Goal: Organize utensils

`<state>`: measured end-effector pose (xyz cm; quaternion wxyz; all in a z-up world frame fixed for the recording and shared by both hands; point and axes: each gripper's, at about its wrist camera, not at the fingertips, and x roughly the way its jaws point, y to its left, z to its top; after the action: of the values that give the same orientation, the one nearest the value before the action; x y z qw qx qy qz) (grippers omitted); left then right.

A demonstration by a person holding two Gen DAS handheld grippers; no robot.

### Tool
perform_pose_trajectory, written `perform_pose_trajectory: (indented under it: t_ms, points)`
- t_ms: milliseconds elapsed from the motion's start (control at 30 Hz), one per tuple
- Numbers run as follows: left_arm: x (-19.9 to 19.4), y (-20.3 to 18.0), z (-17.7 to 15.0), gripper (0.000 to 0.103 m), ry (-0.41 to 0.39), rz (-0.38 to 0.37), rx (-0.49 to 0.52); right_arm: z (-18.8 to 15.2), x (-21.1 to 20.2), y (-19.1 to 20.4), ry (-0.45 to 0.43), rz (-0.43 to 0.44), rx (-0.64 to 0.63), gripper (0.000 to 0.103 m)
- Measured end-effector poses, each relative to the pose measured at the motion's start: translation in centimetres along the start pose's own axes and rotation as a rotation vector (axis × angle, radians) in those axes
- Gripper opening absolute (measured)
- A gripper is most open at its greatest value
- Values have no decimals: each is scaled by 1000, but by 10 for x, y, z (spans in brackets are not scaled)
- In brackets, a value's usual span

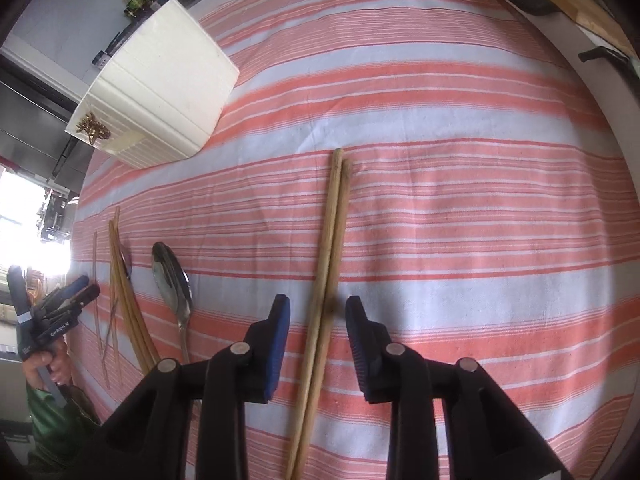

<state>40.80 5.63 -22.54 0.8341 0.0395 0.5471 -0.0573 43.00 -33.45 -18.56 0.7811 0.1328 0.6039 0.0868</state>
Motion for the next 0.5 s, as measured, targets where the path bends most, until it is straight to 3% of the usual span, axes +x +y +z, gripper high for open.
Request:
perform_pose_trajectory:
  t_ms: [133, 200, 233, 333, 500]
  points:
    - [0, -2, -1, 66, -8, 8, 0, -10, -4, 3, 8, -31, -33, 20]
    - [-1, -1, -2, 66, -10, 1, -12, -11, -9, -1, 2, 87, 27, 20]
    - [-2, 0, -3, 66, -12, -3, -20, -10, -11, -2, -4, 103, 38, 20]
    - [-3, 1, -3, 66, -13, -9, -29, -13, -15, 0, 1, -40, -42, 20]
    - [-3, 0, -3, 66, -18, 9, -10, -11, -8, 10, 24, -106, -91, 17]
